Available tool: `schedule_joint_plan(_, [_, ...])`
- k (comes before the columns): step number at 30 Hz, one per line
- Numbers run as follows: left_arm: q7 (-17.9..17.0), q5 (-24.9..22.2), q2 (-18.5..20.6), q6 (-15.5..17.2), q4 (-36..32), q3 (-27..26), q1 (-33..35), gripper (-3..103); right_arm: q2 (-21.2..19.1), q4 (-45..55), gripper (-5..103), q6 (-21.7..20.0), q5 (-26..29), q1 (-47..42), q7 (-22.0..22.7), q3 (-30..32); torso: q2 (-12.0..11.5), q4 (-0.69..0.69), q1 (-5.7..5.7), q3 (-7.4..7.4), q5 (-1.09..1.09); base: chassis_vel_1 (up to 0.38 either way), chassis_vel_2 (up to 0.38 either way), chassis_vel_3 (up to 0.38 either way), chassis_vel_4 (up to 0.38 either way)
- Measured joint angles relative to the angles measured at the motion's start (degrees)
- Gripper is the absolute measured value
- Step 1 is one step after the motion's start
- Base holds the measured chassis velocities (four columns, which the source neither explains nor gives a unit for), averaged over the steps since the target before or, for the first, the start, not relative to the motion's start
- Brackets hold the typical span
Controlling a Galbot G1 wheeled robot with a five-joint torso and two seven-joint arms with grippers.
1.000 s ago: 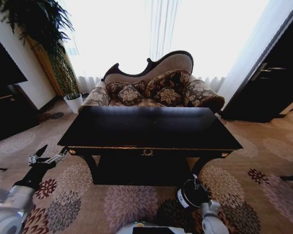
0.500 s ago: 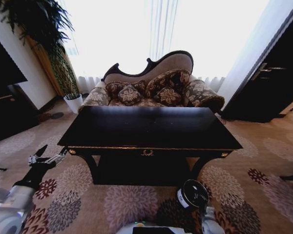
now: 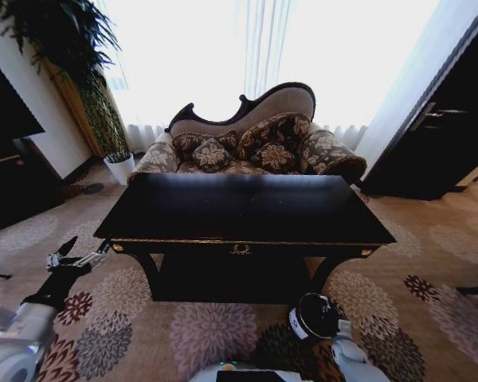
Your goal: Move to the front of the table and place the trash on the table into the trash bin.
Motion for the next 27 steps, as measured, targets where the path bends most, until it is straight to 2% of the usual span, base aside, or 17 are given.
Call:
schedule_joint_plan(2, [0.0,0.0,0.0,0.0,0.0,0.0,0.0,100,-0.02,0.08,44,-0.06,0.08,0.0,0.11,-0.01,0.0,0.0,0.0,0.0,0.0,0.0,0.0,0.0,0.0])
schedule_joint_plan(4, [0.0,0.0,0.0,0.0,0.0,0.0,0.0,100,-0.02,0.12,44,-0.12,0.1,-0.03,0.13,-0.01,0.0,-0.01,0.0,0.0,0.0,0.0,0.0,0.0,0.0])
schedule_joint_plan(7, [0.0,0.0,0.0,0.0,0.0,0.0,0.0,100,0.08,0.2,61,-0.31,0.16,-0.15,0.17,-0.05,0.0,-0.01,0.0,0.0,0.0,0.0,0.0,0.0,0.0])
schedule_joint_plan(8, [0.0,0.0,0.0,0.0,0.0,0.0,0.0,100,0.08,0.2,61,-0.31,0.16,-0.15,0.17,-0.05,0.0,-0.01,0.0,0.0,0.0,0.0,0.0,0.0,0.0])
schedule_joint_plan(10, [0.0,0.0,0.0,0.0,0.0,0.0,0.0,100,0.13,0.53,71,-0.94,0.63,-0.31,0.23,-0.06,0.01,0.0,0.0,0.0,0.0,0.0,0.0,0.0,0.0])
schedule_joint_plan(11, [0.0,0.0,0.0,0.0,0.0,0.0,0.0,100,0.13,0.53,71,-0.94,0.63,-0.31,0.23,-0.06,0.01,0.0,0.0,0.0,0.0,0.0,0.0,0.0,0.0])
schedule_joint_plan(12, [0.0,0.0,0.0,0.0,0.0,0.0,0.0,100,0.08,0.95,77,-2.98,0.86,-0.51,1.24,-0.15,0.0,0.0,0.0,0.0,0.01,0.0,0.0,0.0,0.0])
schedule_joint_plan(13, [0.0,0.0,0.0,0.0,0.0,0.0,0.0,100,-0.17,2.01,92,-9.37,2.82,-0.93,3.63,-0.53,0.01,-0.01,0.0,0.0,-0.01,0.0,0.0,0.0,0.0])
schedule_joint_plan(14, [0.0,0.0,0.0,0.0,0.0,0.0,0.0,100,-0.23,2.4,97,-12.83,4.37,-1.03,4.83,-0.8,0.01,-0.01,0.0,0.0,0.0,0.0,0.0,0.0,0.0])
schedule_joint_plan(15, [0.0,0.0,0.0,0.0,0.0,0.0,0.0,100,-0.25,2.63,97,-16.15,5.87,-0.93,6.31,-1.01,0.01,-0.01,0.0,0.0,0.01,0.0,0.0,0.0,0.0])
schedule_joint_plan(16, [0.0,0.0,0.0,0.0,0.0,0.0,0.0,100,-0.25,2.63,97,-16.15,5.87,-0.93,6.31,-1.01,0.01,-0.01,0.0,0.0,0.01,0.0,0.0,0.0,0.0])
schedule_joint_plan(18, [0.0,0.0,0.0,0.0,0.0,0.0,0.0,100,-0.22,3.02,100,-22.48,10.92,-0.31,9.49,-1.29,0.01,-0.01,0.0,0.0,-0.01,0.0,0.0,0.0,0.0])
schedule_joint_plan(20, [0.0,0.0,0.0,0.0,0.0,0.0,0.0,100,-0.14,3.18,100,-25.73,16.34,0.38,11.46,-1.57,0.01,0.0,0.0,0.0,0.0,0.0,0.0,0.0,0.0])
schedule_joint_plan(22, [0.0,0.0,0.0,0.0,0.0,0.0,0.0,100,0.05,2.49,100,-26.3,16.69,1.02,12.6,-1.94,0.01,0.0,0.0,0.0,0.0,0.0,0.0,0.0,0.0])
schedule_joint_plan(23, [0.0,0.0,0.0,0.0,0.0,0.0,0.0,100,0.31,1.33,100,-24.62,13.77,1.38,12.33,-2.07,0.01,0.01,0.0,0.0,-0.01,0.0,0.0,0.0,0.0])
schedule_joint_plan(24, [0.0,0.0,0.0,0.0,0.0,0.0,0.0,100,0.75,-0.35,100,-20.73,9.11,1.63,10.55,-2.17,0.0,0.0,0.0,0.0,-0.01,0.0,0.0,0.0,0.0])
schedule_joint_plan(27, [0.0,0.0,0.0,0.0,0.0,0.0,0.0,100,1.41,-0.36,100,-18.61,7.4,1.53,9.15,-2.45,0.01,-0.03,0.0,0.0,0.01,0.0,0.0,0.0,0.0])
